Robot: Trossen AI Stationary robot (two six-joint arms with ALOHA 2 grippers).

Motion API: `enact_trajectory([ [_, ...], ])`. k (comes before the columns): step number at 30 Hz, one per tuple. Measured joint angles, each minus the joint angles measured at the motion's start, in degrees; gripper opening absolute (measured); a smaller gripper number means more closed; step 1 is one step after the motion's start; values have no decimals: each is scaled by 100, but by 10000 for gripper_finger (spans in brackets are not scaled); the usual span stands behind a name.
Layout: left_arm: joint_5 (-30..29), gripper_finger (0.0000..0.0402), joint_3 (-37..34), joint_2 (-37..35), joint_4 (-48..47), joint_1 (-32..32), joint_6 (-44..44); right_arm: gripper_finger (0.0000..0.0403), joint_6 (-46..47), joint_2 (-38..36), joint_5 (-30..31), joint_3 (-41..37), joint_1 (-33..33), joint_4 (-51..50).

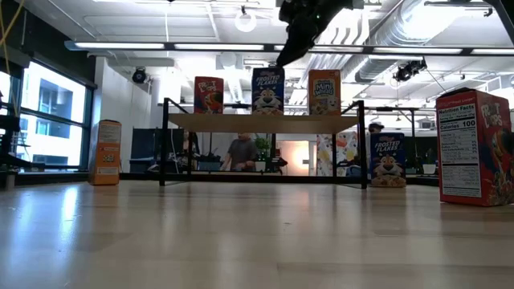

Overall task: Stack cereal on shelf
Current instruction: Put the right red cereal box on the shelf

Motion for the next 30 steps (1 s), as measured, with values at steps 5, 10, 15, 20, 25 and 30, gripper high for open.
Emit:
enact_trajectory([
  [5,0,205,0,0,0,1,0,257,17,0,-2,445,9,-433],
  [10,12,205,0,0,-2,2,4,257,81,0,2,926,80,-1014],
  [15,579,205,2,-2,-115,-2,755,257,180,-7,0,1400,269,-1678],
  [20,548,205,9,69,-96,2,775,257,220,-9,32,1840,482,-2367],
  [25,535,205,7,167,-95,2,750,257,409,-7,307,2218,740,-3048],
  [30,512,205,1,255,-88,2,752,257,671,-222,418,2163,1051,-3555],
])
